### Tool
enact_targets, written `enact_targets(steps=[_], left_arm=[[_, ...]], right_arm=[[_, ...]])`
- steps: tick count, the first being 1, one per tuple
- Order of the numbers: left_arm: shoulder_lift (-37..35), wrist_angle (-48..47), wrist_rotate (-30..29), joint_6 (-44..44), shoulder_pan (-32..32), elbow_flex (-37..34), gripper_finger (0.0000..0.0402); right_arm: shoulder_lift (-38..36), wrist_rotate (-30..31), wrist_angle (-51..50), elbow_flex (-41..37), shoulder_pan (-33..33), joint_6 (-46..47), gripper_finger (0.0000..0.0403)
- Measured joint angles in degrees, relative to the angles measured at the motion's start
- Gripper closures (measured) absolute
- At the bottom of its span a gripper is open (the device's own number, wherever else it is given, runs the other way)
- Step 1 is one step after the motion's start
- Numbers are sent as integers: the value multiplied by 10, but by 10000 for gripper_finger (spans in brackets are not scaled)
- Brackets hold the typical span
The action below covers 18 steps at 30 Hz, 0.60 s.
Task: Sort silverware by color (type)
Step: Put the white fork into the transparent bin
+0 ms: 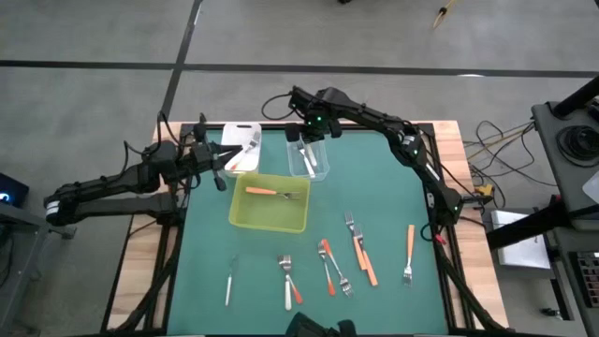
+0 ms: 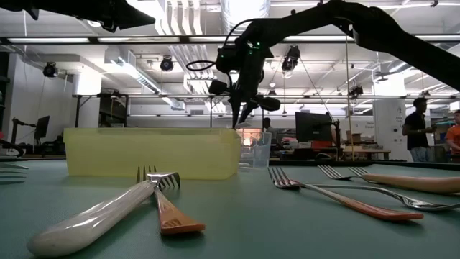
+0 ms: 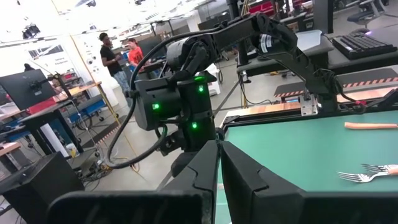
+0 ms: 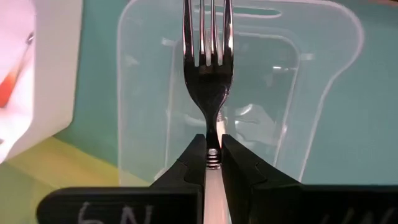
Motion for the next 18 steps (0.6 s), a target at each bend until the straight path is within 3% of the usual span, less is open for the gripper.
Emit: enact_targets(steps=[12,18], left_arm=[[0,0,0,0,0,0,398],[0,-5,0,-3,0,0,398]], right_arm=[[0,62,-6,-24,2,39,385],[0,63,5,-45,3,44,385]])
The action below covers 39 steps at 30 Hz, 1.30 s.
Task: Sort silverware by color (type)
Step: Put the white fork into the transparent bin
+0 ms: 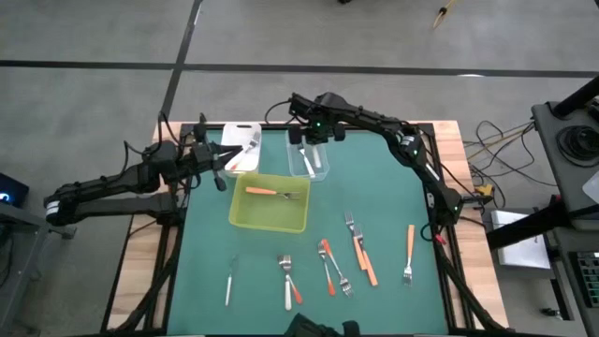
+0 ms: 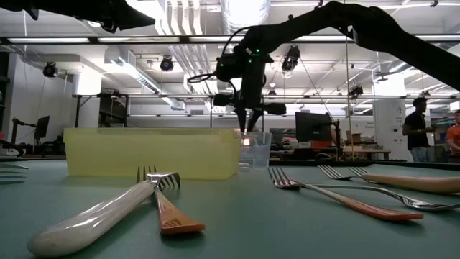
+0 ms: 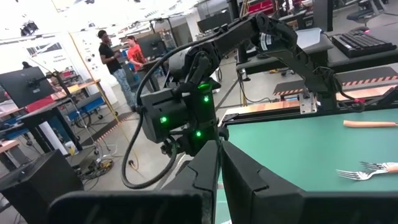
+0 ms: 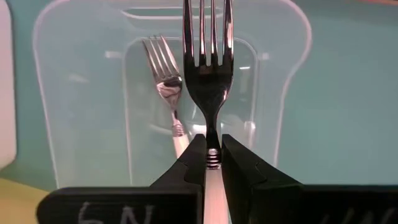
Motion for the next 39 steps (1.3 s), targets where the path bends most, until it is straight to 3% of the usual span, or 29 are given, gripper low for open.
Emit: enact_targets(steps=[39], left_arm=[[0,1,0,-2,0,0,398]], right_arm=[[0,0,84,-76,21,5,385]])
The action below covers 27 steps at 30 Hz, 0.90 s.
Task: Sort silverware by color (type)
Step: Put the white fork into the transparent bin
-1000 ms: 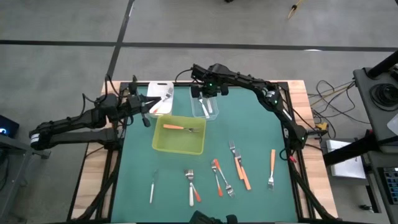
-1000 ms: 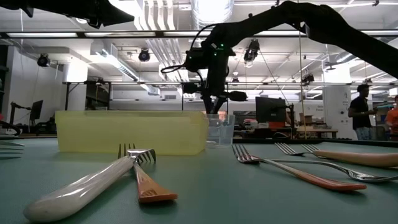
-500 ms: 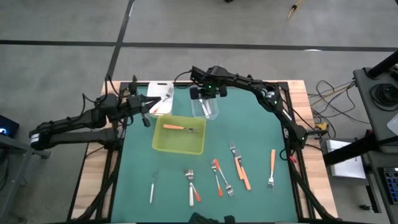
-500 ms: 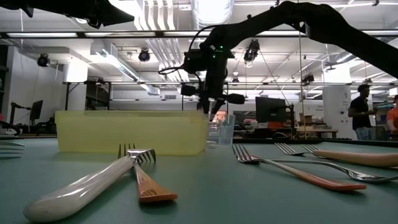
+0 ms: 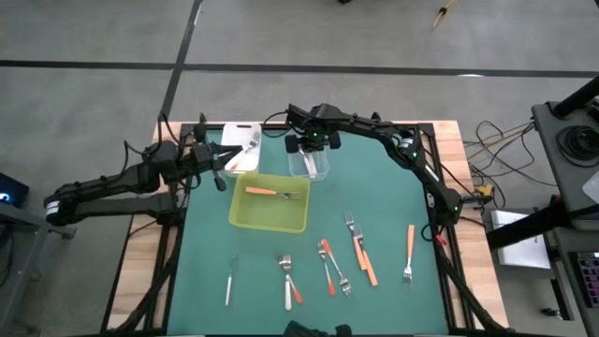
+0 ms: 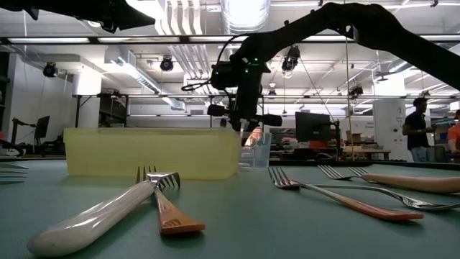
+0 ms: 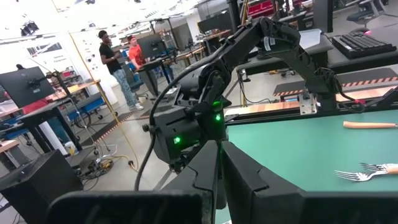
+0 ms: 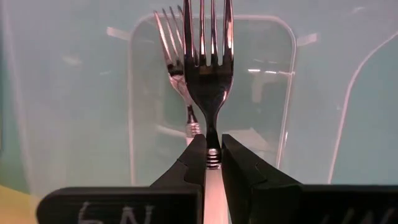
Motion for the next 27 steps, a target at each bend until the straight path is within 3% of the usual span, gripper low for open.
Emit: enact_targets(steps=[11,27], left_arm=[[0,0,0,0,0,0,398],[0,0,0,0,0,0,398]], right_arm=[[0,0,50,-51,0,5,385],[0,0,54,-54,0,6,385]])
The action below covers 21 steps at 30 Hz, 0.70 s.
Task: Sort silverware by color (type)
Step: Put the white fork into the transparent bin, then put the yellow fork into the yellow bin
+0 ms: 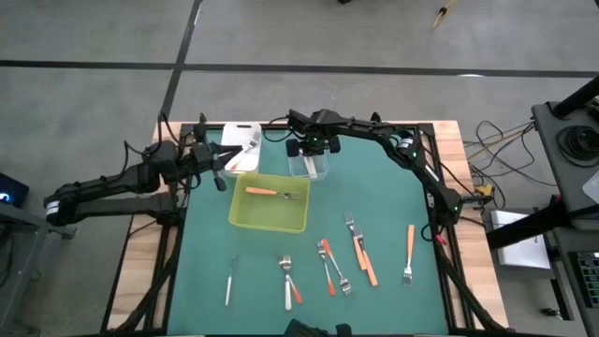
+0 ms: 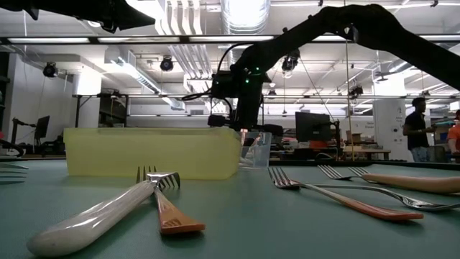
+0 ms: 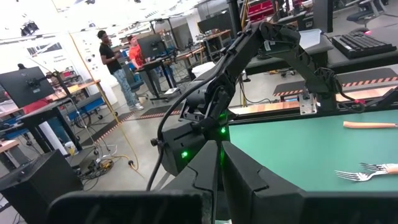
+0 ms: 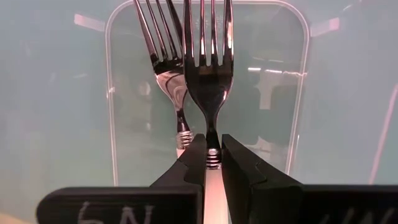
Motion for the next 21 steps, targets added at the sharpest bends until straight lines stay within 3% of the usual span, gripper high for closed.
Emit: enact_targets(steps=[21], left_arm=[[0,0,0,0,0,0,398]], right_arm=[[0,0,2,3,0,-1,334]])
